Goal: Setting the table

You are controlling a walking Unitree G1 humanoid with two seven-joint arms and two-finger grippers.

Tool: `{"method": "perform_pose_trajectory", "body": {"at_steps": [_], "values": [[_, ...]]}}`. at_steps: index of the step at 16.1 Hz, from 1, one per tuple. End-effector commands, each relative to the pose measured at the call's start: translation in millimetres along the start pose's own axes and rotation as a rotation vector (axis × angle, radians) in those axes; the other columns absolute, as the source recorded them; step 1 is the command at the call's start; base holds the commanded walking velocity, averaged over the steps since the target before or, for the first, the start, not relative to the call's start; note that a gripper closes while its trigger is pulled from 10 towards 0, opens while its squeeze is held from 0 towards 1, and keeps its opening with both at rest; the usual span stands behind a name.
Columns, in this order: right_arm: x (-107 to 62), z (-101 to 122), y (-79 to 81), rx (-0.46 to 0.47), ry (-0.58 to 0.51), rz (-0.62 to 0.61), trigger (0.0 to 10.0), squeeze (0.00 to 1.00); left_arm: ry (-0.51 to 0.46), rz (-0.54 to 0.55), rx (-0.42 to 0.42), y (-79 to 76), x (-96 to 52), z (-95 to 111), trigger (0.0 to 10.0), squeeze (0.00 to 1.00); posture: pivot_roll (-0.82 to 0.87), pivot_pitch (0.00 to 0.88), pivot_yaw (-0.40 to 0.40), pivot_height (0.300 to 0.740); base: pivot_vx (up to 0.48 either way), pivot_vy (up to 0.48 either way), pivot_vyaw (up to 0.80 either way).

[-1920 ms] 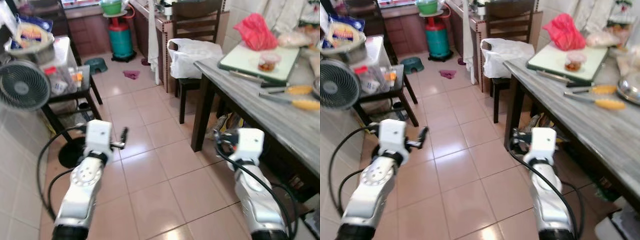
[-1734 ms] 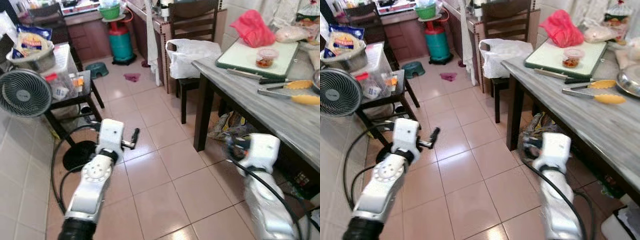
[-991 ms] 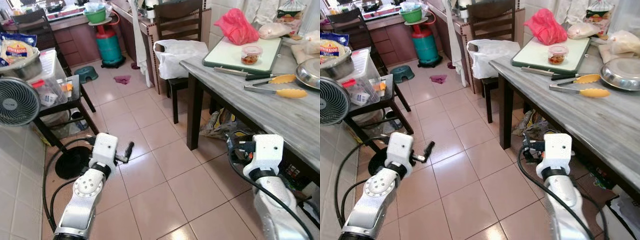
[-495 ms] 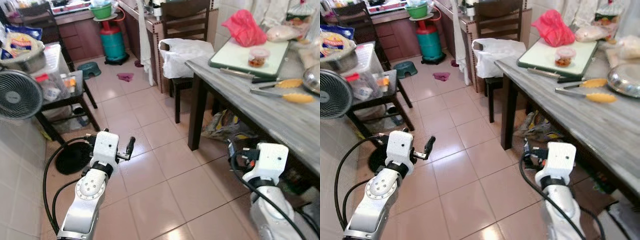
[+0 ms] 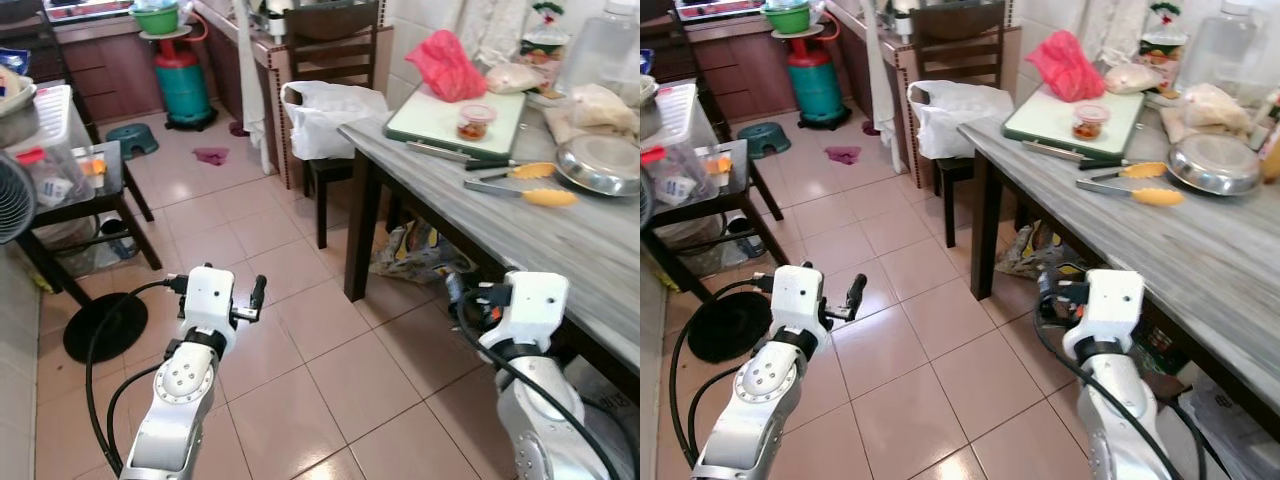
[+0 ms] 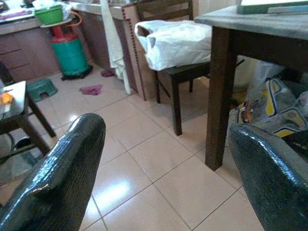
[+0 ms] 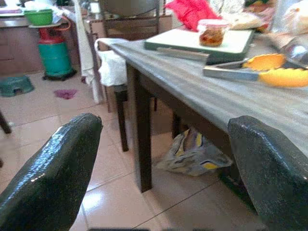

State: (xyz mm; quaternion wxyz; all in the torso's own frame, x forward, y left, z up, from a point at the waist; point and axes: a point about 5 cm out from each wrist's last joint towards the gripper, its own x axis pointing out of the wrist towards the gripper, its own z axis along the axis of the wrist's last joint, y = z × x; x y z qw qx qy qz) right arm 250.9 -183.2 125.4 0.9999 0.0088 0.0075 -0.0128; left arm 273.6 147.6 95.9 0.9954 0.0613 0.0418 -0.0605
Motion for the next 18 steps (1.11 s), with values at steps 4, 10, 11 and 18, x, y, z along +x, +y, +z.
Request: {"method": "perform_pose_trajectory", "body": {"at_steps": [4,10,11,18], "values": [[-4.5,-4.4,-0.1,-0.006,0.048,0.004,10.0,0.00,-0.001,0.011,0.012,7.2,0.3,4.7,10.0,0.00,-0.02,0.037,0.032,0.740,0.000,0.000,-0.20],[-7.6,-4.7,0.3,0.000,0.052,-0.014,10.0,0.00,-0.030,0.009,0.031,17.5,11.7,18.3,10.0,0.00,-0.01,0.052,0.055,0.740,0.000,0.000,-0.80],[-7.0,-5.2,1.0,0.002,0.054,-0.011,10.0,0.00,-0.031,0.021,0.035,21.8,13.6,20.1,10.0,0.00,-0.01,0.052,0.054,0.740,0.000,0.000,-0.80],[-0.2,-0.5,-1.0,-0.002,0.033,-0.006,10.0,0.00,-0.025,0.044,0.045,24.1,18.2,18.6,10.0,0.00,-0.01,0.034,0.050,0.740,0.000,0.000,-0.80]]}}
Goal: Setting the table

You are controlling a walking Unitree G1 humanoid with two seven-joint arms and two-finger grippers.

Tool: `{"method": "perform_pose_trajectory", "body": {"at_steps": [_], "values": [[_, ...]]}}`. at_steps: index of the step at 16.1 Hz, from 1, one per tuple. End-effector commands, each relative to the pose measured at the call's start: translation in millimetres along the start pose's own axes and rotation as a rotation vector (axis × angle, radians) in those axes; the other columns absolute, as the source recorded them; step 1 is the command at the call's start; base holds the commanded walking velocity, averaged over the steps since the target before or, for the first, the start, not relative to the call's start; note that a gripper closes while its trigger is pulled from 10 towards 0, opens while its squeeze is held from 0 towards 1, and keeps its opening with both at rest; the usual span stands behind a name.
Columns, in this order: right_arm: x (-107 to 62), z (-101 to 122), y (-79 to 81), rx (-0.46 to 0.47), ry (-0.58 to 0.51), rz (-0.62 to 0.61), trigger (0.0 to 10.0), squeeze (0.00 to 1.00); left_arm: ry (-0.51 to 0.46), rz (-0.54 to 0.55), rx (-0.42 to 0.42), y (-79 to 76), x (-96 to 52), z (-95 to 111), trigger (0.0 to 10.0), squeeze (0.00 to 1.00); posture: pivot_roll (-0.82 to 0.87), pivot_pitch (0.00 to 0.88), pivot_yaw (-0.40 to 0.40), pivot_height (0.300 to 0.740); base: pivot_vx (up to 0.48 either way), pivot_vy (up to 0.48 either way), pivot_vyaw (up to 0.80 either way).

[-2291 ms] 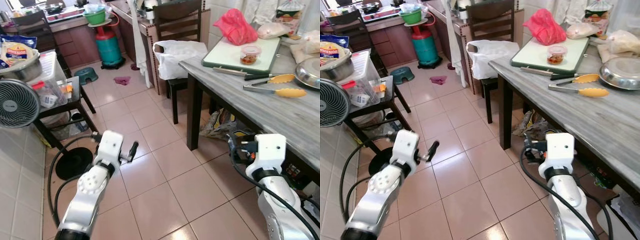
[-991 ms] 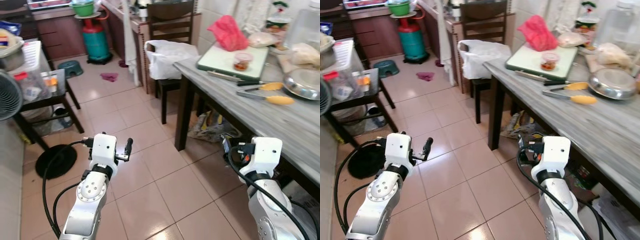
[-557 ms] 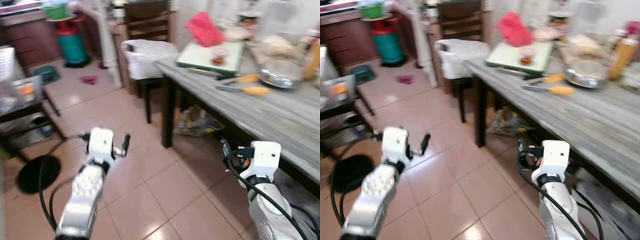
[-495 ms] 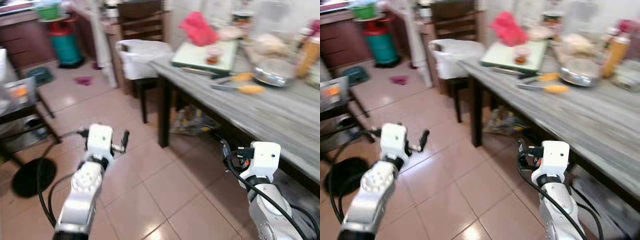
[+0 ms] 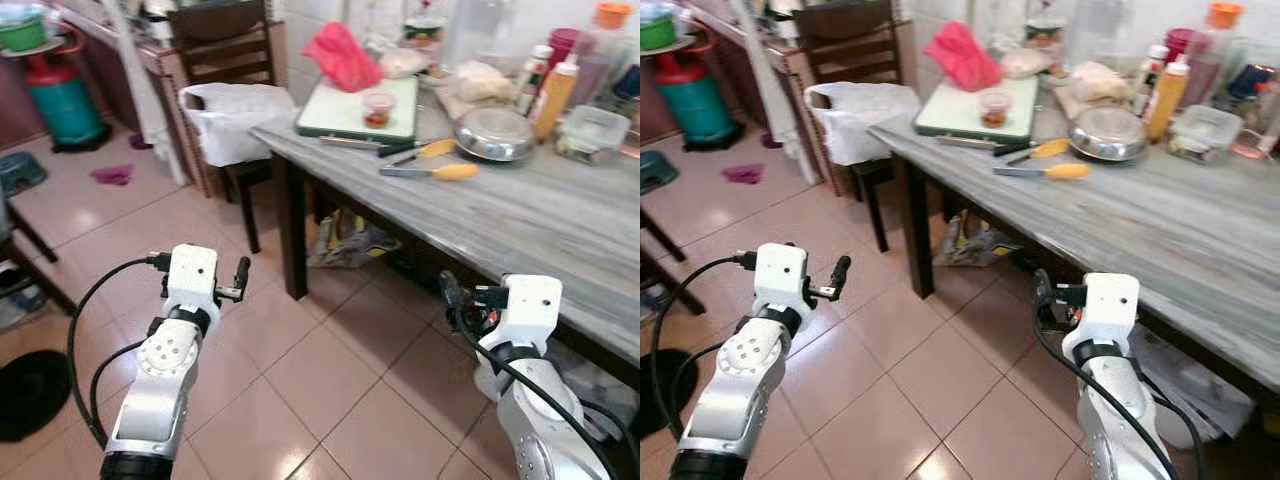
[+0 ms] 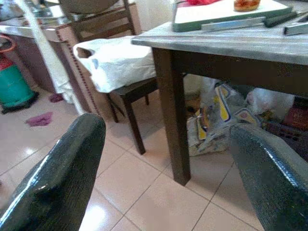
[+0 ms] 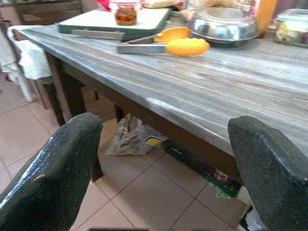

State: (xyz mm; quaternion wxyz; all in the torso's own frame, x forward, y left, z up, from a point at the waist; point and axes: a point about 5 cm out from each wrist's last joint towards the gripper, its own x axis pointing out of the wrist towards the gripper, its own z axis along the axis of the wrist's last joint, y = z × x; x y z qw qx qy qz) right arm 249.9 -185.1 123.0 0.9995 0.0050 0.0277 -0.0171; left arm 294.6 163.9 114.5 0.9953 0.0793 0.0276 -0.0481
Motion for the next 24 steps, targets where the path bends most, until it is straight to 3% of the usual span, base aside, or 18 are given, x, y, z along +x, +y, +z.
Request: {"method": "perform_pose_trajectory", "body": {"at_steps": [1,10,24], "values": [[1.2,3.0,1.3,0.015,-0.014,0.006,10.0,0.00,0.002,0.015,0.009,2.4,1.9,0.0,10.0,0.00,-0.01,0.029,0.049,0.740,0.000,0.000,-0.78],[-0.1,6.8,3.7,0.030,-0.036,0.004,10.0,0.00,-0.029,-0.015,0.013,1.7,2.7,6.0,10.0,0.00,-0.01,0.031,0.057,0.740,0.000,0.000,-0.78],[0.3,12.0,-4.9,-0.023,-0.058,-0.060,10.0,0.00,-0.064,-0.011,-0.016,-1.3,1.4,10.9,10.0,0.00,-0.02,0.036,0.053,0.740,0.000,0.000,0.00]]}}
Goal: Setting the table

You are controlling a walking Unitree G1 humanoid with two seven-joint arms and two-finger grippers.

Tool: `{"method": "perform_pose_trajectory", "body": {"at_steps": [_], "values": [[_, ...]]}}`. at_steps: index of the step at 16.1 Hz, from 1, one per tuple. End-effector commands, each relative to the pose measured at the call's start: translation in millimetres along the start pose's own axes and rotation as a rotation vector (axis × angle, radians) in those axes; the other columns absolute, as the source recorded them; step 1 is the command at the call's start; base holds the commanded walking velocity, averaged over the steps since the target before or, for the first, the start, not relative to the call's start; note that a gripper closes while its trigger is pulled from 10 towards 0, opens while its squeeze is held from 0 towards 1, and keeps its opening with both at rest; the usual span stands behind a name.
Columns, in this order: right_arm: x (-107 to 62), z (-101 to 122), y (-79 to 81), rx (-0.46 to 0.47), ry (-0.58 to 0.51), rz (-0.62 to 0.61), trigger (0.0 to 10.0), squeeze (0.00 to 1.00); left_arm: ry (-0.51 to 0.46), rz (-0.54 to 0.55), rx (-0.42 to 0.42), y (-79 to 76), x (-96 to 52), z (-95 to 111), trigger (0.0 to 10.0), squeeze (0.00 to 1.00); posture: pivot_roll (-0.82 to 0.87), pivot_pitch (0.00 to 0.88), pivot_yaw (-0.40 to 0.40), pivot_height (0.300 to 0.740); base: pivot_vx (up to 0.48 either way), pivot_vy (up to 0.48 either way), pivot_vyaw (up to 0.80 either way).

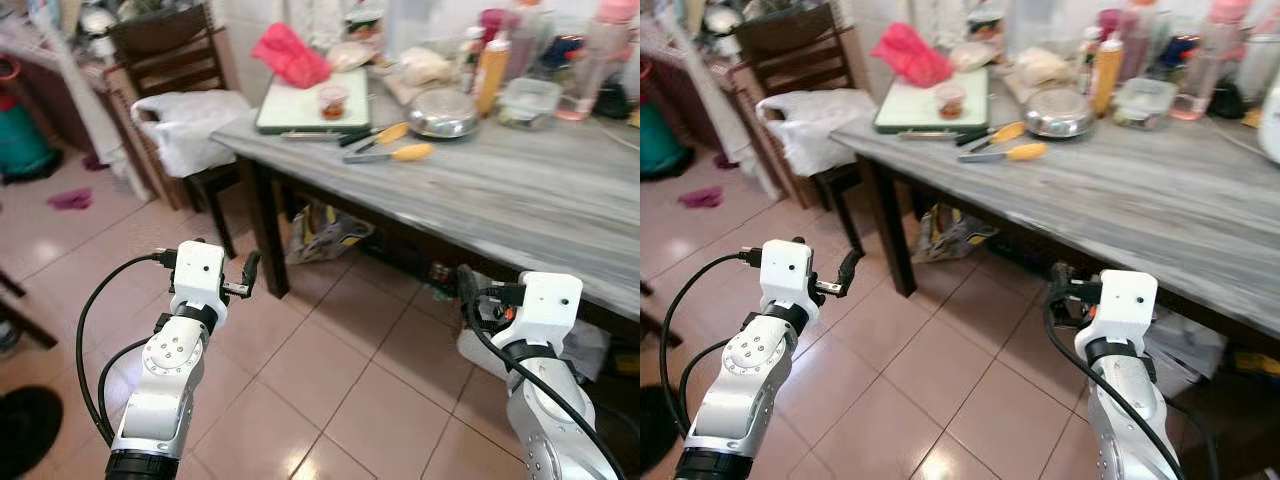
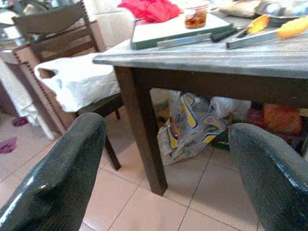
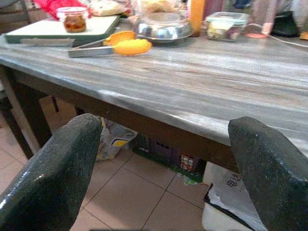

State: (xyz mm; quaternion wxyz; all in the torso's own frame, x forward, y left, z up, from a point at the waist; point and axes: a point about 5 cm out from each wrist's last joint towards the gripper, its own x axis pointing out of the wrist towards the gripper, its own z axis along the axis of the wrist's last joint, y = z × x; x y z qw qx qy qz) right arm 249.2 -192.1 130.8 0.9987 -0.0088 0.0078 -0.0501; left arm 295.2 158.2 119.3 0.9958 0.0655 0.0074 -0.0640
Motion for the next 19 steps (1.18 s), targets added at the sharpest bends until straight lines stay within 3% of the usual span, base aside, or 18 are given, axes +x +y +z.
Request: {"method": "perform_pose_trajectory", "body": {"at_steps": [1,19], "values": [[1.3,4.1,2.3,0.001,-0.018,0.006,10.0,0.00,-0.024,0.018,0.009,3.0,1.8,6.3,10.0,0.00,-0.02,0.034,0.053,0.740,0.000,0.000,0.00],[-1.1,2.9,2.2,-0.008,-0.014,0.010,10.0,0.00,-0.019,0.023,0.007,4.1,-0.4,4.8,10.0,0.00,-0.02,0.047,0.051,0.740,0.000,0.000,0.00]]}}
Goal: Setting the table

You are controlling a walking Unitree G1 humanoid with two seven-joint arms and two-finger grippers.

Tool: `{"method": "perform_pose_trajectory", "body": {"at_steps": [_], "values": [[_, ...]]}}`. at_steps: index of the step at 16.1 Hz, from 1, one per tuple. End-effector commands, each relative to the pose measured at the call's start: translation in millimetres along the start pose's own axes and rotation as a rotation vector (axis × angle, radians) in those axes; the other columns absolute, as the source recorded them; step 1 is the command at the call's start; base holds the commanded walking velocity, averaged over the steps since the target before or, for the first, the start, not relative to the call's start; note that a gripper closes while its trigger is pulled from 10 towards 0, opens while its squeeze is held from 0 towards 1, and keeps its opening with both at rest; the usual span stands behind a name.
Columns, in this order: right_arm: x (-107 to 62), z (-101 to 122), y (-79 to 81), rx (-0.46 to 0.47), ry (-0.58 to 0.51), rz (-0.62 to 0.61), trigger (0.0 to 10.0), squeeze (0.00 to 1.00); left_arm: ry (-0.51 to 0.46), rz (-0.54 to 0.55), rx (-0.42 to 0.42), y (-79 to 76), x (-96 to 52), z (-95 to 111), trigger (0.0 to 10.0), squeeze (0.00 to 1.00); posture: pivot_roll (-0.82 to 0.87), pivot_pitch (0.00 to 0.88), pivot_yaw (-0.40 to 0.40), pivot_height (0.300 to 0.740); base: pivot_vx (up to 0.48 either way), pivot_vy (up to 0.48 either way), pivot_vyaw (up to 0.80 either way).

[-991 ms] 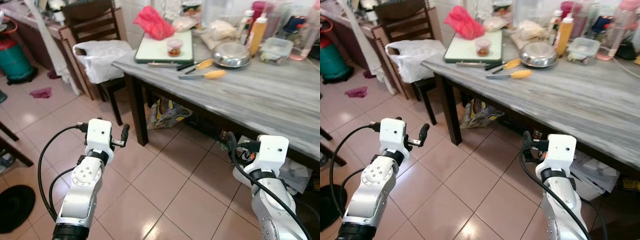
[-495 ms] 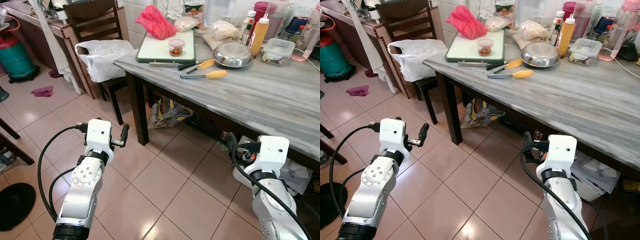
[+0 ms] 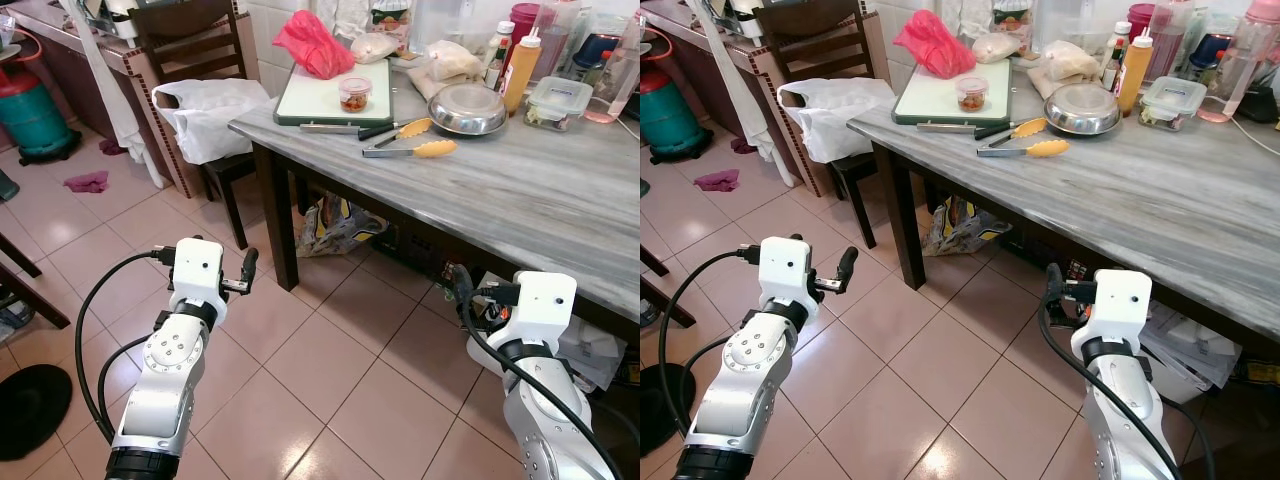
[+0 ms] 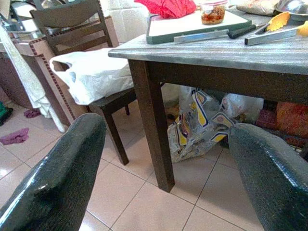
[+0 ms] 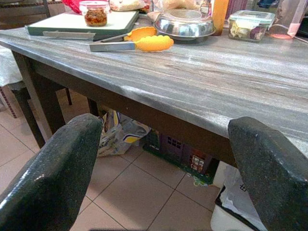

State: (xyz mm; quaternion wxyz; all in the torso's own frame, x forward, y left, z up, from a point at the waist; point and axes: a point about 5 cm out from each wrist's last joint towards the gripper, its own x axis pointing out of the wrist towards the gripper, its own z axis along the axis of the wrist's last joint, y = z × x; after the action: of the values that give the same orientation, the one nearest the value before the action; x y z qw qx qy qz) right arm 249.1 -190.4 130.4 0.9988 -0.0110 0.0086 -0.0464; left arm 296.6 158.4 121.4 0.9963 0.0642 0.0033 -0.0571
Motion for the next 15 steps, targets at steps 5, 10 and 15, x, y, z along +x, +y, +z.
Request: {"method": "perform_pose_trajectory", "body": {"at_steps": [5,10,15], "values": [[-0.9,3.2,0.4,-0.003,-0.015,0.002,10.0,0.00,-0.011,0.009,0.010,3.5,-1.6,2.8,10.0,0.00,-0.02,0.047,0.051,0.740,0.000,0.000,0.00],[-0.9,3.2,0.4,-0.003,-0.015,0.002,10.0,0.00,-0.011,0.009,0.010,3.5,-1.6,2.8,10.0,0.00,-0.02,0.047,0.051,0.740,0.000,0.000,0.00],[-0.9,3.2,0.4,-0.003,-0.015,0.002,10.0,0.00,-0.011,0.009,0.010,3.5,-1.6,2.8,10.0,0.00,-0.02,0.047,0.051,0.740,0.000,0.000,0.00]]}}
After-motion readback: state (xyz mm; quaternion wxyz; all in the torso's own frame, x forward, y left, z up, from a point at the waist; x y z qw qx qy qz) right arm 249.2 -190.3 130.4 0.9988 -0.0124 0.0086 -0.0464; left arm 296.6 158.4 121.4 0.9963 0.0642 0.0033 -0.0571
